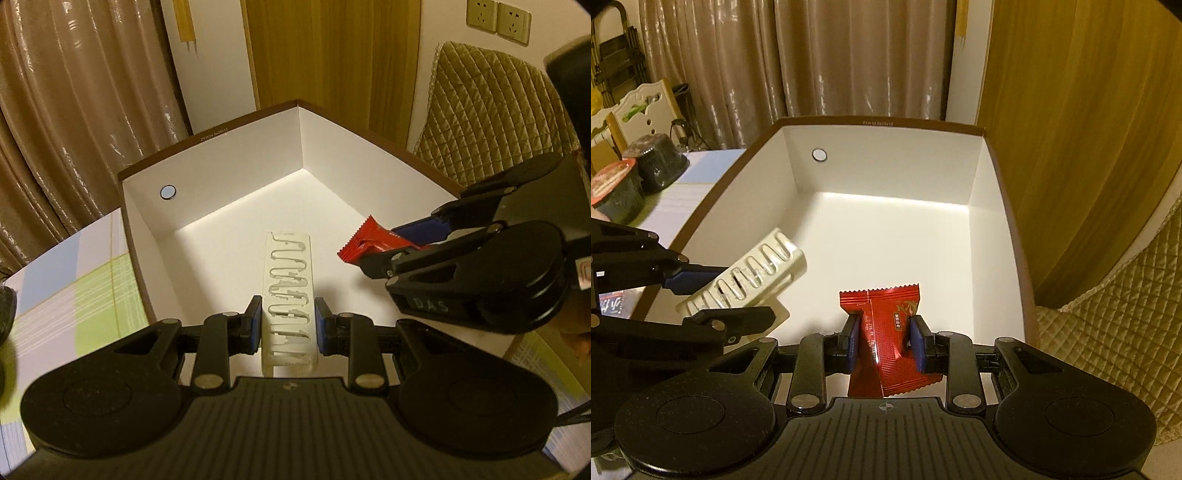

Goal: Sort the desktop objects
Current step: 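Carry the white clip and red wrapper over the brown box with both grippers, then open the left gripper dropping the clip while the right gripper releases the wrapper into the box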

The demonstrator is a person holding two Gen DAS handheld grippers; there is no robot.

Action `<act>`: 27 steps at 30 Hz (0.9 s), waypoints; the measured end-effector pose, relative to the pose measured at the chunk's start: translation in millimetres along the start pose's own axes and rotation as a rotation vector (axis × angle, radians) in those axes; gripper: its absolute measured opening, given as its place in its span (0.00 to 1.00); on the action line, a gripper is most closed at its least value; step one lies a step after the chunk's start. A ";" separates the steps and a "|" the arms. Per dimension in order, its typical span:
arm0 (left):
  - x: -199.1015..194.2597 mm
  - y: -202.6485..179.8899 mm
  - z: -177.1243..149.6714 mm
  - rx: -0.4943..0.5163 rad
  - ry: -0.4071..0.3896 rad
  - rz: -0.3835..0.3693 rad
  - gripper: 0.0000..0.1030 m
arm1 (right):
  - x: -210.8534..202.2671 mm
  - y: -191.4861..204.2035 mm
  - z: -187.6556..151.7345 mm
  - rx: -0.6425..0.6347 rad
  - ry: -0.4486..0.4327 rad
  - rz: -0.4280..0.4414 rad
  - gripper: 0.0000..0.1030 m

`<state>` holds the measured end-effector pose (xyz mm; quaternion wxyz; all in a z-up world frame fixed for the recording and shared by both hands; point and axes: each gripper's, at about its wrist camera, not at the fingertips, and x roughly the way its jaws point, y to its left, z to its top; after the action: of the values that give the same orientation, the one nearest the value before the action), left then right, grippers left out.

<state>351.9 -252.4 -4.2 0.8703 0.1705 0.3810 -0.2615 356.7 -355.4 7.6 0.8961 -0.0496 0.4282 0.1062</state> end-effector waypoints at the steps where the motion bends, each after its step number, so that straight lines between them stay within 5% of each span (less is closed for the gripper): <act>1: 1.9 -0.4 0.0 0.003 0.001 0.003 0.23 | 0.9 -0.3 -0.4 0.000 0.003 0.000 0.27; 4: 4.2 -1.1 -0.3 0.015 0.002 0.008 0.35 | 3.5 -0.4 0.0 -0.001 0.010 0.001 0.27; 27: -27.8 14.8 1.6 -0.018 -0.064 0.039 0.35 | 0.8 8.3 3.4 -0.071 -0.003 -0.023 0.27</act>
<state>345.6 -232.2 19.2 0.8884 0.1617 0.3519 -0.2466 357.9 -346.6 9.1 0.8955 -0.0863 0.4222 0.1110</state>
